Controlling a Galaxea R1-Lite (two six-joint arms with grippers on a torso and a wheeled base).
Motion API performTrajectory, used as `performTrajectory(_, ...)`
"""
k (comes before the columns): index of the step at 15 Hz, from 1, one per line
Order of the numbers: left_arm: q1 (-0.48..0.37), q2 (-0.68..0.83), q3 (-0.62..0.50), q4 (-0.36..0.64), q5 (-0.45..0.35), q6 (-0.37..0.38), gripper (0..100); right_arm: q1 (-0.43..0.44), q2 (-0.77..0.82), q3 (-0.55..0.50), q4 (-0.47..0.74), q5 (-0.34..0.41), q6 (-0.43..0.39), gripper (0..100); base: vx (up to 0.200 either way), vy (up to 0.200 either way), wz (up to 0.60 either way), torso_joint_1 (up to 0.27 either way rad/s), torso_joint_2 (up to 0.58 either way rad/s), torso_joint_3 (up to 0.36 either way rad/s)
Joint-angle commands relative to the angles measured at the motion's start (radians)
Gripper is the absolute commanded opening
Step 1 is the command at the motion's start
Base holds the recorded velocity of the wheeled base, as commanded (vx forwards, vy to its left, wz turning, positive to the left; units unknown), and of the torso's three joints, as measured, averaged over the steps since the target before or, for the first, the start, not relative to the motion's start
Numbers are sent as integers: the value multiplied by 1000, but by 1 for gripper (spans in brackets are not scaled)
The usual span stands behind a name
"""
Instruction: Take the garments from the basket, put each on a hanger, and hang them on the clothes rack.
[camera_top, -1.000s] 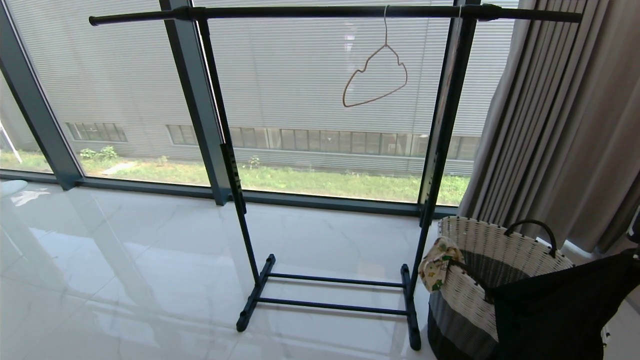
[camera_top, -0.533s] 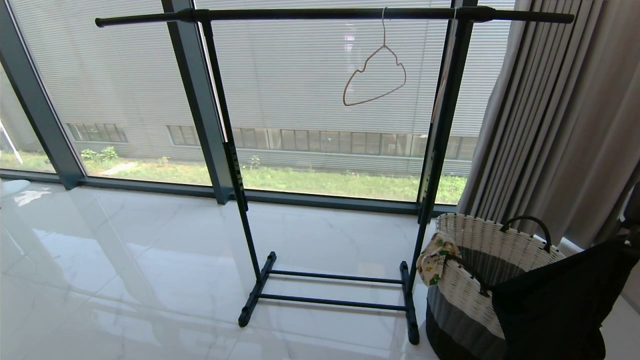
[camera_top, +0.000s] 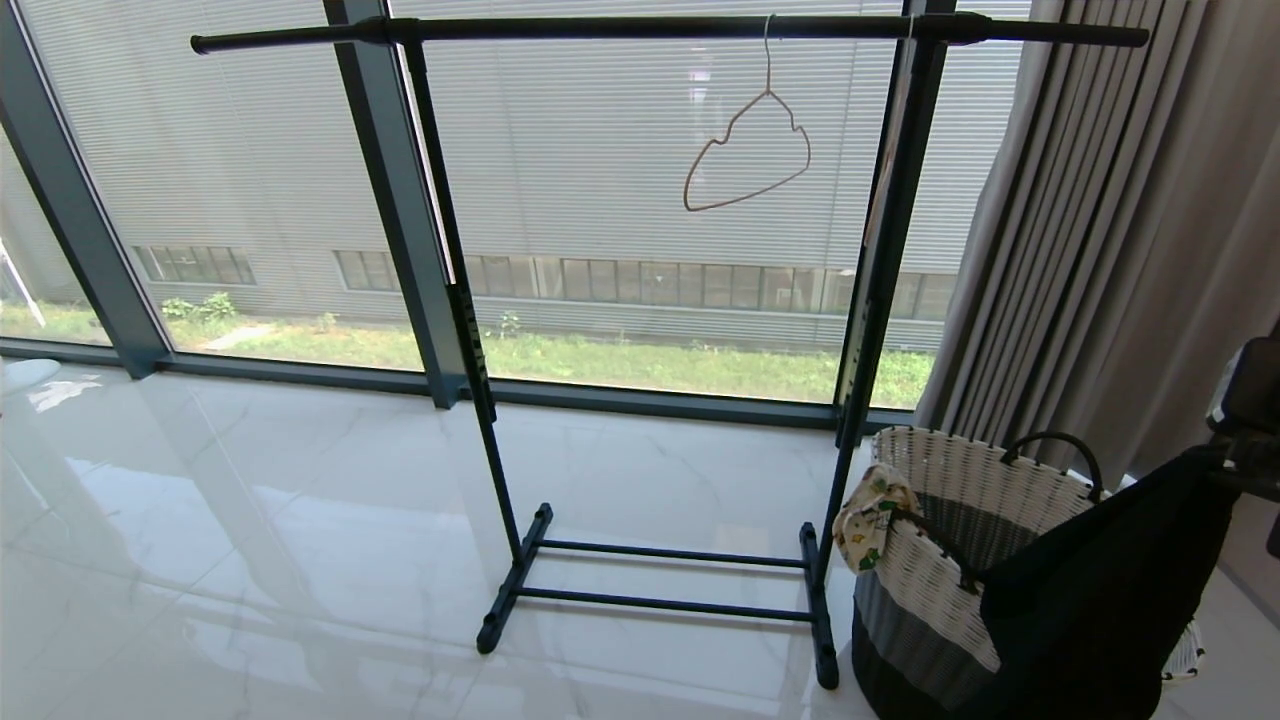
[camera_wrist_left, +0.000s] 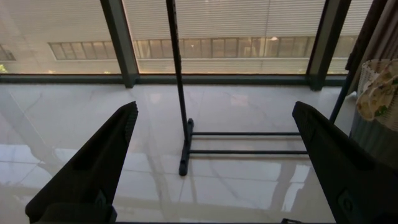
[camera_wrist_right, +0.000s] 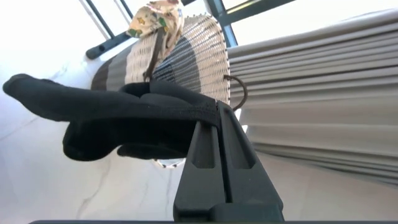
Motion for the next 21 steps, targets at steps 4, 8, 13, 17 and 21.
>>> performTrajectory(4, -102, 658, -323, -280, -6, -154, 100, 41, 40, -38, -1, 7, 3, 0, 0, 0, 0, 0, 0, 0)
performTrajectory(8, -409, 1202, -575, -564, 63, -203, 100, 62, 95, -104, -1, 40, 47, 0, 0, 0, 0, 0, 0, 0)
performTrajectory(13, -915, 1639, -831, -567, 287, -238, 100, 234, 157, -190, 4, 40, 173, 0, 0, 0, 0, 0, 0, 0)
performTrajectory(17, -1027, 1900, -992, -567, 377, -332, 100, 291, 150, -182, 5, 40, 176, 0, 0, 0, 0, 0, 0, 0)
performTrajectory(21, -1049, 2092, -1162, -567, 362, -329, 100, 327, 141, -182, 5, 39, 176, 0, 0, 0, 0, 0, 0, 0)
